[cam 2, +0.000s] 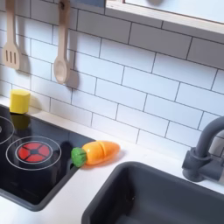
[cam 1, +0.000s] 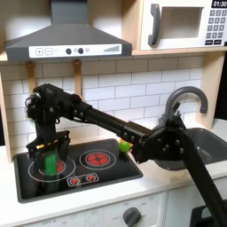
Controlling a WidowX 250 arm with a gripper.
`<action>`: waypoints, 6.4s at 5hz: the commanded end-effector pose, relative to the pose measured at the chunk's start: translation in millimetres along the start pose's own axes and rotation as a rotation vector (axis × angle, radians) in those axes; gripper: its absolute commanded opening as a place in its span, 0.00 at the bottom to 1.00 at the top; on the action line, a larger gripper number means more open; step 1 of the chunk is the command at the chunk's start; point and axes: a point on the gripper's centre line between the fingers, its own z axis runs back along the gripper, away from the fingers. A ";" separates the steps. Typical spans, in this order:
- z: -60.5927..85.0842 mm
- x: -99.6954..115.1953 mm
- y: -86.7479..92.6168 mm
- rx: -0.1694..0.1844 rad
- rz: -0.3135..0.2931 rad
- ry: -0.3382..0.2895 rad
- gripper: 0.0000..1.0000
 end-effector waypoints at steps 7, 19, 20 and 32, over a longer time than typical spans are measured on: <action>-2.0 13.8 3.4 -0.016 -0.004 -0.016 0.00; 11.4 -34.1 -30.4 -0.089 -0.062 -0.019 0.00; 11.7 -45.6 -39.8 -0.100 -0.086 -0.009 0.00; 15.2 -68.1 -107.6 -0.055 -0.225 0.005 0.00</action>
